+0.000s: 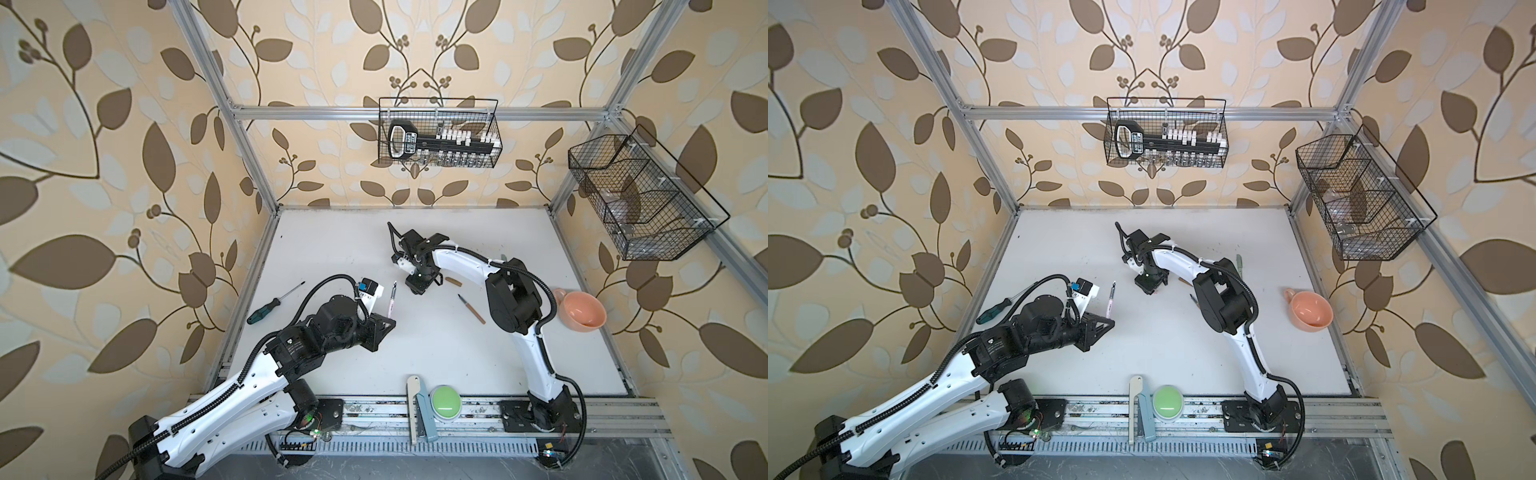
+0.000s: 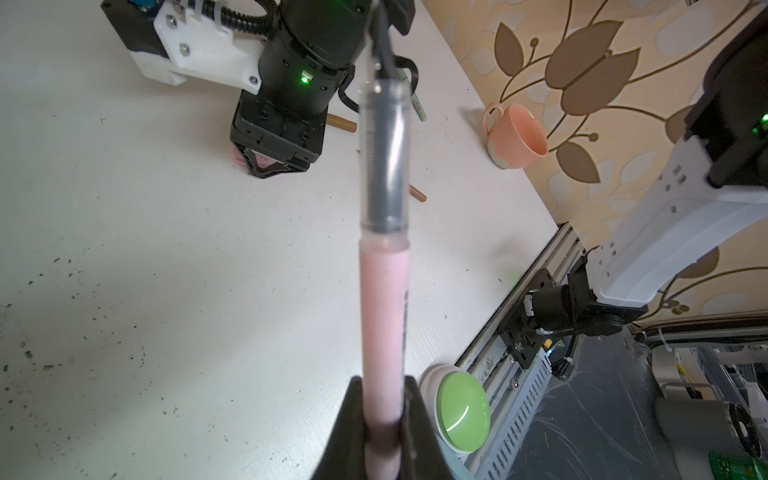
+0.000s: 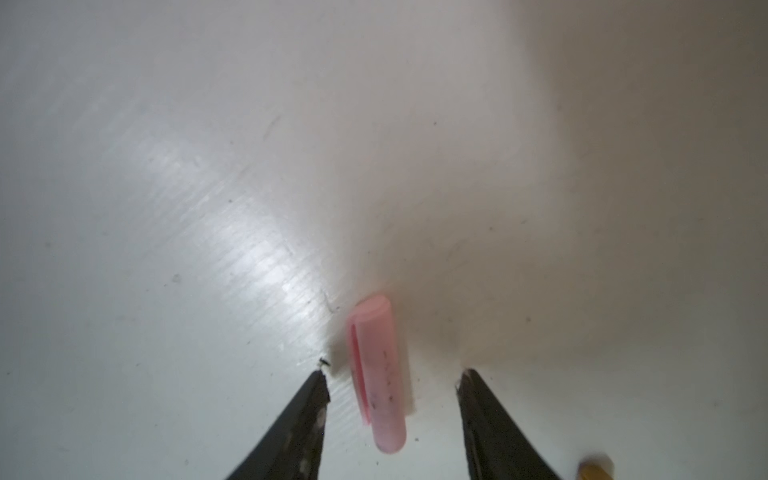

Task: Insert the pens into the pen caps
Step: 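Close the right gripper on the pink cap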

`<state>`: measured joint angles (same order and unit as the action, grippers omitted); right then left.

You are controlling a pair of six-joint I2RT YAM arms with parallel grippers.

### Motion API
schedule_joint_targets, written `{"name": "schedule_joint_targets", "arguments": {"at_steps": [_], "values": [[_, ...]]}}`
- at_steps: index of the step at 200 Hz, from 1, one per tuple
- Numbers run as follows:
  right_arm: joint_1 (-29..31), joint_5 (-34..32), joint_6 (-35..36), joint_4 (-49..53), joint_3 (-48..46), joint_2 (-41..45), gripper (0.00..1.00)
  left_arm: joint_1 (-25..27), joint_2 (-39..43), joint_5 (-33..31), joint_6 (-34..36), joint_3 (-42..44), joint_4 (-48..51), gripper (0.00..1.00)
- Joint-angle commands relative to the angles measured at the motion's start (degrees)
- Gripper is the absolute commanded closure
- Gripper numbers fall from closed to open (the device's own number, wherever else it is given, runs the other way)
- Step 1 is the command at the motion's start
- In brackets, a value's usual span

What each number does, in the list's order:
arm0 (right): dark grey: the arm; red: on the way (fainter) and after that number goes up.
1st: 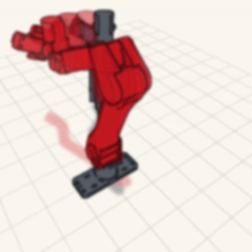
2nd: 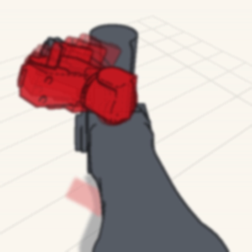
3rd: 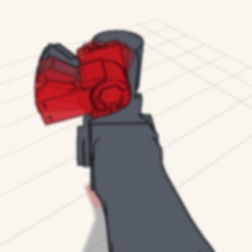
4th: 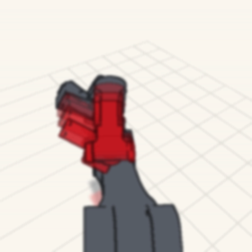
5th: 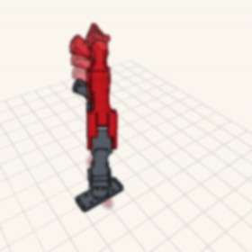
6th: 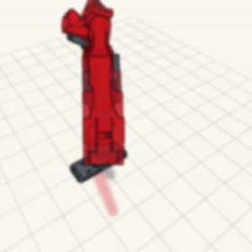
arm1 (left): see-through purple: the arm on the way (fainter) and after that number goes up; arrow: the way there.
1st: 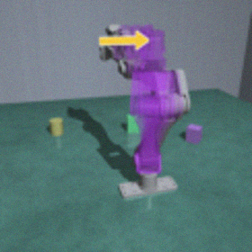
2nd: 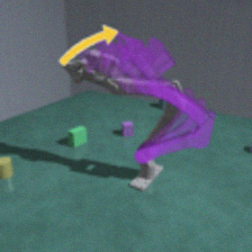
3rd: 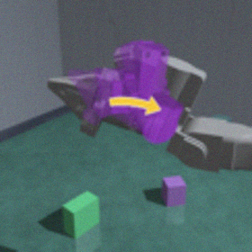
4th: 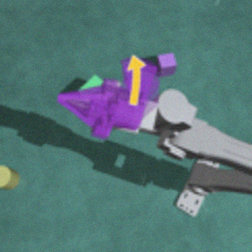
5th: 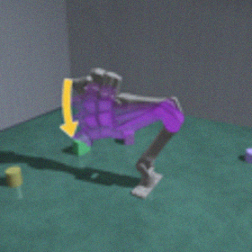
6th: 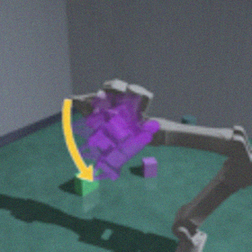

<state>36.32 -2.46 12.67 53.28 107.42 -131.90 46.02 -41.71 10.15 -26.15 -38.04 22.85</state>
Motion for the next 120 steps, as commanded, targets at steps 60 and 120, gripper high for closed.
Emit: {"name": "schedule_joint_targets", "arguments": {"at_steps": [60,120], "values": [[0.6,-1.5,-0.3,2.4,-0.3,-3.0,0.53,-0.4,1.6,-2.1,0.0,0.4,-0.3,0.89],[0.3,-1.7,-2.2,2.2,0.2,-3.4,0.65,-0.4,1.7,-1.9,-0.1,0.6,0.2,0.89]]}}
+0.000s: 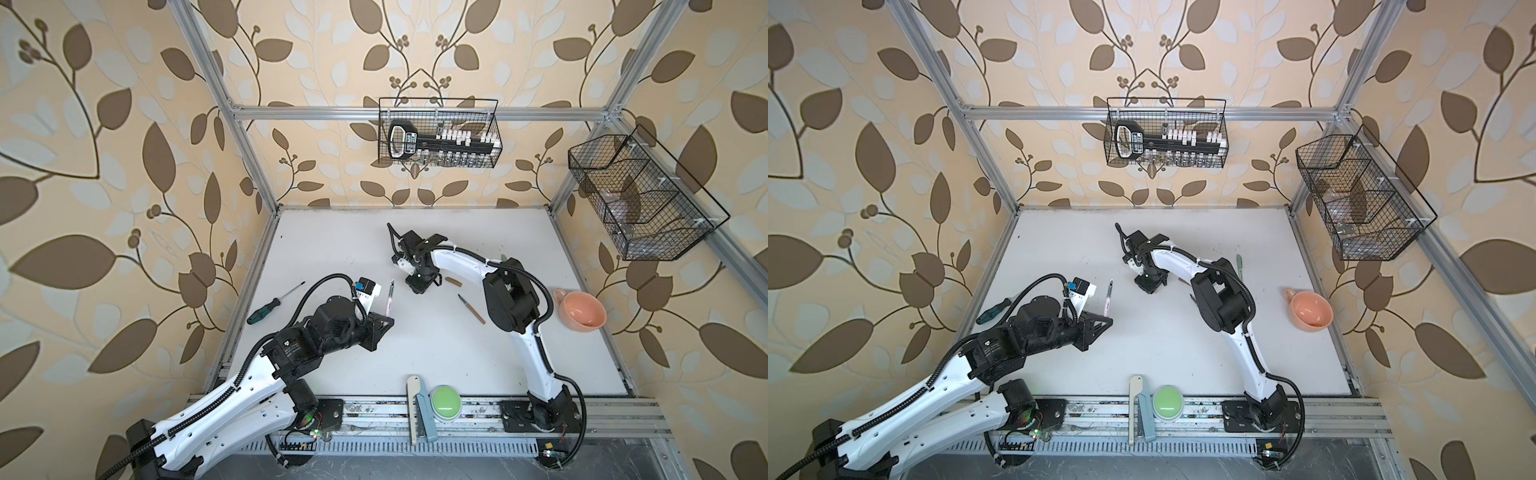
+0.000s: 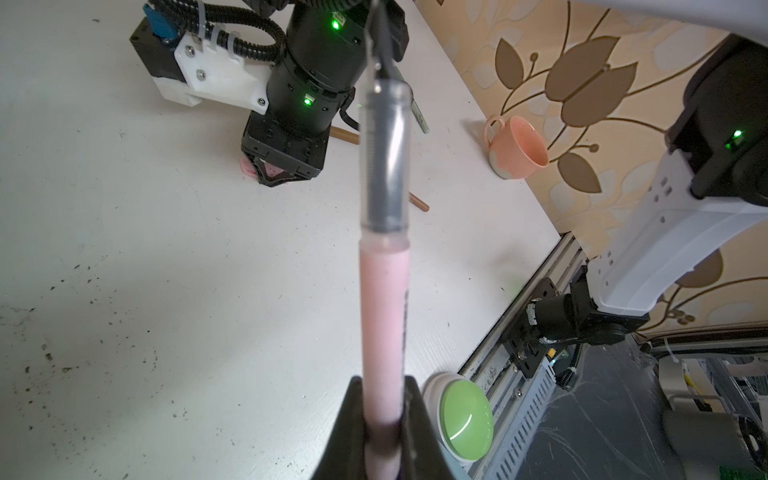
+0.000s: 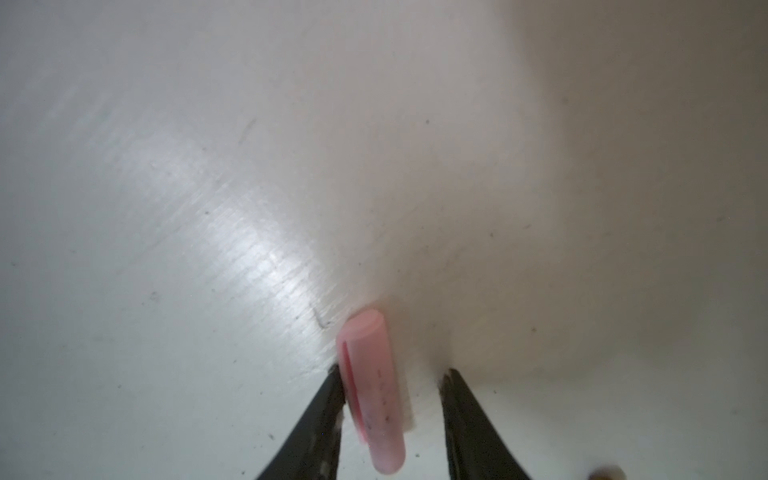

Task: Insert the pens into the pen caps
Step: 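Close the right gripper on the pink cap, then lift the pink cap and carry it toward the pen nib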

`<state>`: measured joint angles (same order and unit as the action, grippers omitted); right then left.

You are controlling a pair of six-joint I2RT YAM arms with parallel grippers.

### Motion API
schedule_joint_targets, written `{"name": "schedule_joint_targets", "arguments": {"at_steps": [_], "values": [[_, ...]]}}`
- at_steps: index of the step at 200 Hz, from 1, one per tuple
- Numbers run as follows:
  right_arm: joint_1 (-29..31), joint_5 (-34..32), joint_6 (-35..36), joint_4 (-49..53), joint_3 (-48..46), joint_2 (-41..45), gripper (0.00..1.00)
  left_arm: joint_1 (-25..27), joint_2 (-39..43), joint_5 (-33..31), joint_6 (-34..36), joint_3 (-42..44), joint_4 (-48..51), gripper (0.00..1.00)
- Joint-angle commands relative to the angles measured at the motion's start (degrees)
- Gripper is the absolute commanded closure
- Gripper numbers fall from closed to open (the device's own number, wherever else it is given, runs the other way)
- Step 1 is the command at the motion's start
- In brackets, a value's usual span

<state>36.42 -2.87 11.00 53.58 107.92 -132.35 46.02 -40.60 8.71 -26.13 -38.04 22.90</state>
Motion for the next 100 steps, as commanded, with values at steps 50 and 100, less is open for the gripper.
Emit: {"name": "schedule_joint_targets", "arguments": {"at_steps": [50,100], "values": [[0.0,-0.5,-2.3,1.3,-1.5,-1.1,0.75,-0.4,0.2,-0.4,0.0,0.3,0.0,0.89],[-1.6,5.6,-5.4,-2.3,-3.6,2.4,0.80,-0.4,-0.9,0.0,0.6,-0.9,0.5,0.89]]}}
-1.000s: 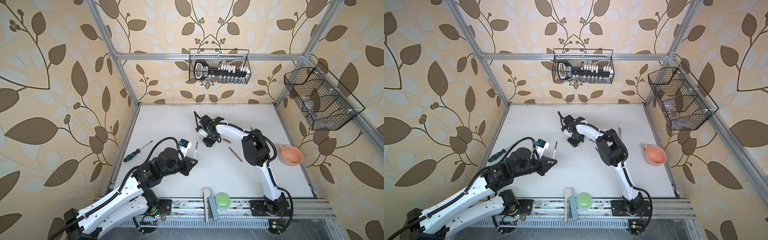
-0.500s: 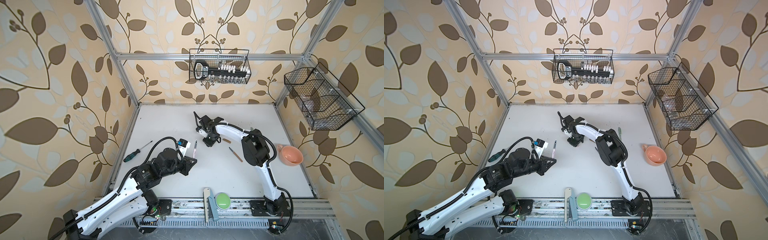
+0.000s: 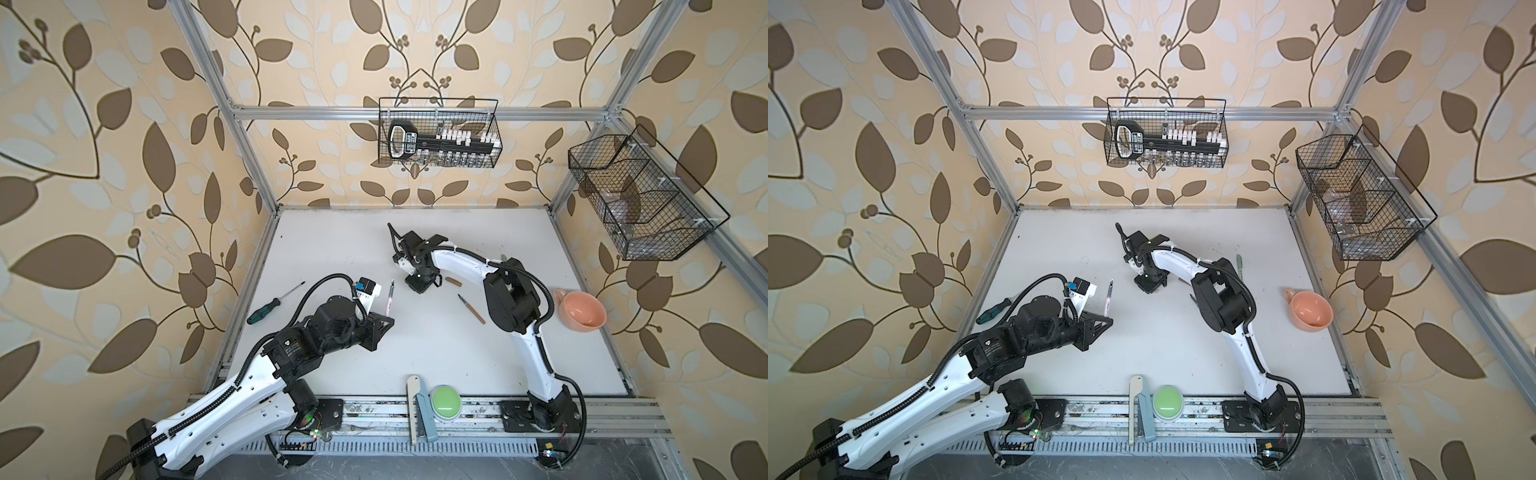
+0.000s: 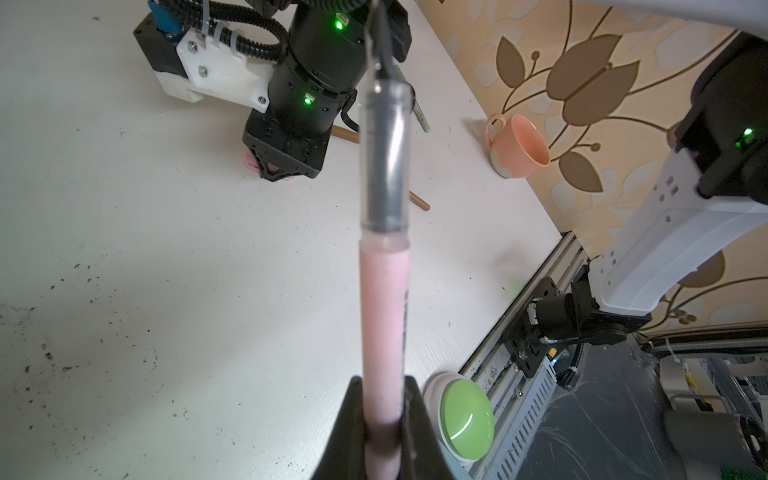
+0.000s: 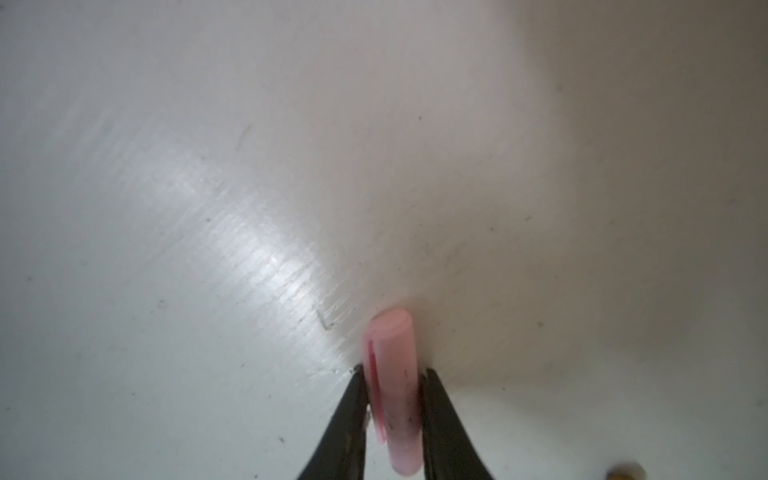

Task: Insert the pens into the pen caps
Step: 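Lift the pink cap and carry it toward the pen nib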

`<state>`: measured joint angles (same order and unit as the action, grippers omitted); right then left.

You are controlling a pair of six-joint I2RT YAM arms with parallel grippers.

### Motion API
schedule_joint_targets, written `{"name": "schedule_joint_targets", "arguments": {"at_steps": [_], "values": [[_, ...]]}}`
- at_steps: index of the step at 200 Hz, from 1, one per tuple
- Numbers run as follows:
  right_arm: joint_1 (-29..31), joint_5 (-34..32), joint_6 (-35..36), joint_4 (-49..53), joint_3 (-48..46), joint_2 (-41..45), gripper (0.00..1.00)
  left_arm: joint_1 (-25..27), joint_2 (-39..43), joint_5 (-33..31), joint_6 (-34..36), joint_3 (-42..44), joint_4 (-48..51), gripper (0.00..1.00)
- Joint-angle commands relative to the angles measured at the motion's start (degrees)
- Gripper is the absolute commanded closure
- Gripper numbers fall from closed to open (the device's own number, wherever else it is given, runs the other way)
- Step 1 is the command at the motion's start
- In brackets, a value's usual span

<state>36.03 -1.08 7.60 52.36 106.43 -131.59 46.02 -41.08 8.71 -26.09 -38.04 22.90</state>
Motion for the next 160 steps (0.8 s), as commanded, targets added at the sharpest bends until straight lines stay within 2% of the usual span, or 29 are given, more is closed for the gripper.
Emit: {"name": "schedule_joint_targets", "arguments": {"at_steps": [1,43,93,126,148,160], "values": [[-1.2,3.8,-2.0,-1.1,-2.1,1.6,0.80,-0.4,-0.5,0.0,0.6,-0.9,0.6,0.89],[-2.9,8.8,-4.7,-4.4,-6.4,5.4,0.84,-0.4,-2.3,-0.2,1.0,-1.1,-0.3,0.89],[-6.6,17.3,-9.8,-12.5,-16.3,13.5,0.87,-0.3,-8.1,1.5,0.9,-0.5,-4.0,0.89],[-10.8,30.6,-18.4,-25.8,-26.4,20.4,0.89,-0.2,-11.5,2.3,1.7,-1.5,-5.2,0.93],[-13.2,36.1,-24.8,-36.1,-34.3,25.8,0.93,0.0,-12.7,2.8,1.9,-1.7,-6.2,0.93],[-14.1,36.8,-27.7,-41.1,-38.9,28.7,0.95,0.2,-13.4,2.8,2.0,-1.6,-6.8,0.92]]}}
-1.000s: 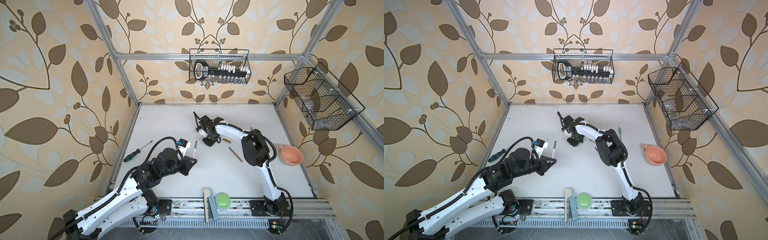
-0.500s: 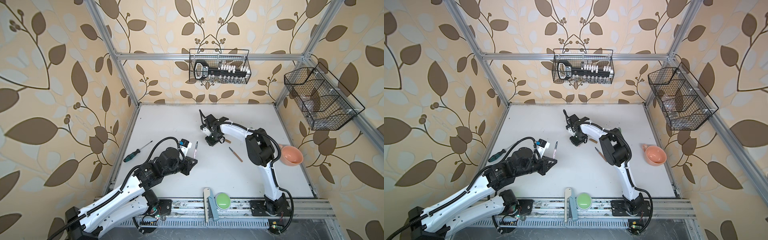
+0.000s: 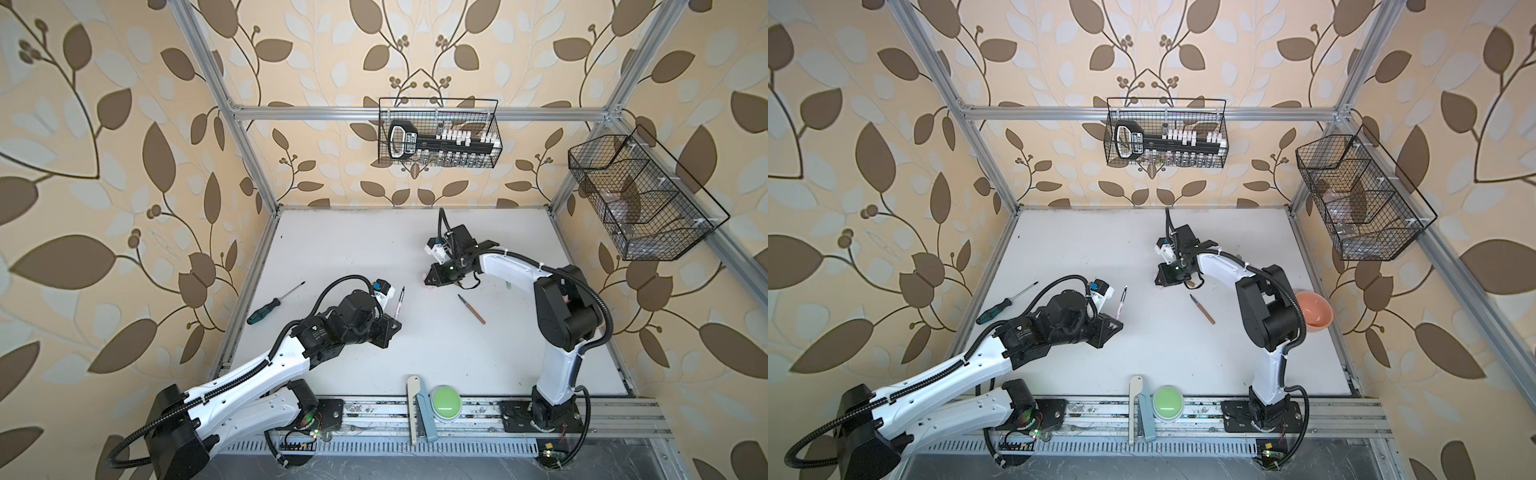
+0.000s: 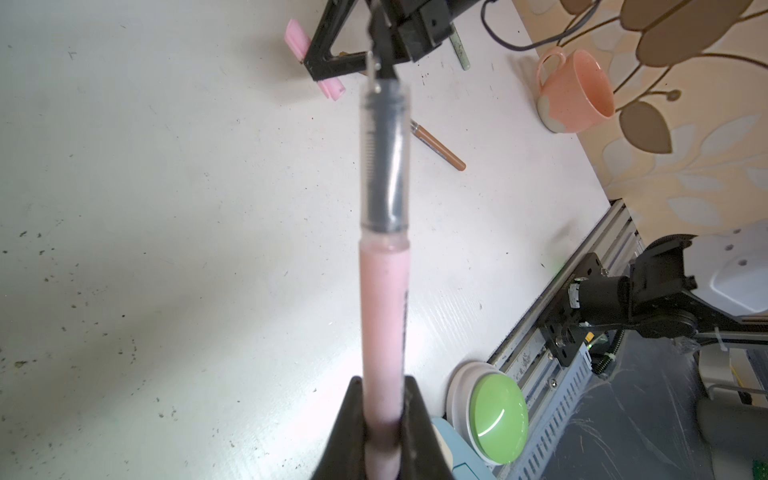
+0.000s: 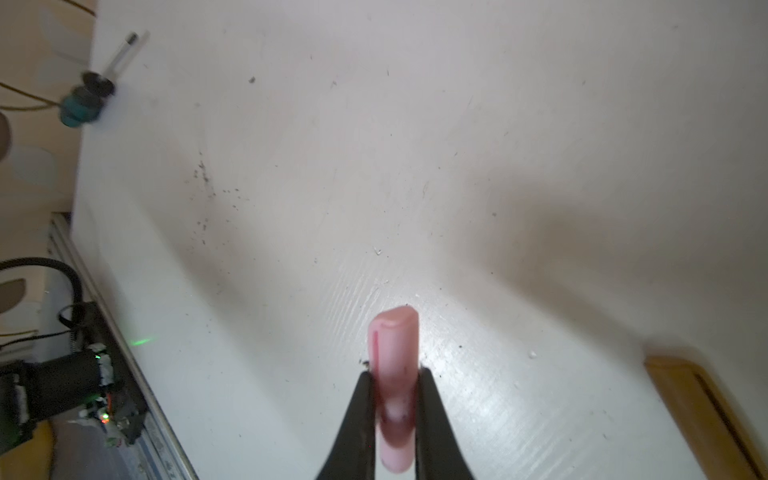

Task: Insert the pens into the pen caps
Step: 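Lift the pink cap and carry it toward the pen nib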

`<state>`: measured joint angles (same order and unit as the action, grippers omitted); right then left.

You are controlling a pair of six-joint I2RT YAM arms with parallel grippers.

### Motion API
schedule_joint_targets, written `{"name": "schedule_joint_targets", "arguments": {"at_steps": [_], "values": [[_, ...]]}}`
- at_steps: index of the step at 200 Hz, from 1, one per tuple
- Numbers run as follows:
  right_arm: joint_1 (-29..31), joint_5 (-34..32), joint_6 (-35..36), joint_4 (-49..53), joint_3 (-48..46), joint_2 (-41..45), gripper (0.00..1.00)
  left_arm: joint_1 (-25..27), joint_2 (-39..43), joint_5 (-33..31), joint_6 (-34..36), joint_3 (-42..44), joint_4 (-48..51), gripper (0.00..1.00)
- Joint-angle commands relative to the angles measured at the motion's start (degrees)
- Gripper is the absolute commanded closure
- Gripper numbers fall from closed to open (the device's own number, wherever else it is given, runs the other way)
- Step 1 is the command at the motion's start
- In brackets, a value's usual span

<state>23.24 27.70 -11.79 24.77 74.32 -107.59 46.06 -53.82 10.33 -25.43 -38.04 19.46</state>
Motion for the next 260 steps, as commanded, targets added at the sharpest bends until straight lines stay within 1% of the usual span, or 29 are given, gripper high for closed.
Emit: {"name": "schedule_joint_targets", "arguments": {"at_steps": [1,19,33,44,65,73,82,128,158,180,206,239,260], "values": [[-1.4,7.9,-8.5,-13.9,-6.9,5.0,0.95,0.1,-0.8,1.3,1.3,-1.5,-3.4,0.92],[-1.7,5.8,-10.2,-16.4,-10.8,8.4,0.96,0.5,-2.3,1.5,1.6,-1.4,-4.4,0.93],[-2.0,5.9,-12.2,-19.4,-13.5,10.7,0.96,0.9,-3.9,1.8,1.2,-1.1,-6.7,0.92],[-2.1,7.1,-14.4,-24.5,-16.5,13.0,0.95,1.3,-5.3,2.3,0.7,-1.0,-9.0,0.93],[-2.1,10.0,-23.4,-38.9,-23.6,17.0,0.96,3.4,-7.9,1.3,0.5,-1.9,-11.5,0.94],[-2.1,9.7,-26.3,-42.7,-26.0,18.5,0.96,4.2,-9.0,1.0,0.6,-2.8,-11.8,0.94],[-1.8,8.7,-27.9,-45.4,-28.1,20.4,0.96,4.8,-10.1,1.0,0.7,-3.6,-12.3,0.94],[-1.4,2.8,-29.4,-44.8,-32.7,30.0,0.96,6.5,-13.5,0.6,1.0,-5.4,-14.2,0.95],[-0.4,-1.3,-32.6,-46.8,-36.5,36.1,0.96,6.8,-14.5,0.8,0.4,-4.7,-16.3,0.95],[0.8,-2.8,-34.7,-47.3,-38.3,39.4,0.96,6.8,-15.0,0.8,0.2,-4.4,-17.8,0.95],[2.9,-7.3,-37.8,-49.8,-42.0,43.3,0.96,6.8,-15.8,1.7,-0.3,-4.4,-20.0,0.95],[5.1,-13.1,-38.7,-51.1,-44.3,47.2,0.95,6.8,-16.1,2.6,-0.7,-3.9,-22.1,0.96],[4.9,-14.4,-39.0,-50.8,-44.6,48.4,0.95,6.9,-15.7,3.0,-0.7,-3.7,-22.3,0.96]]}}
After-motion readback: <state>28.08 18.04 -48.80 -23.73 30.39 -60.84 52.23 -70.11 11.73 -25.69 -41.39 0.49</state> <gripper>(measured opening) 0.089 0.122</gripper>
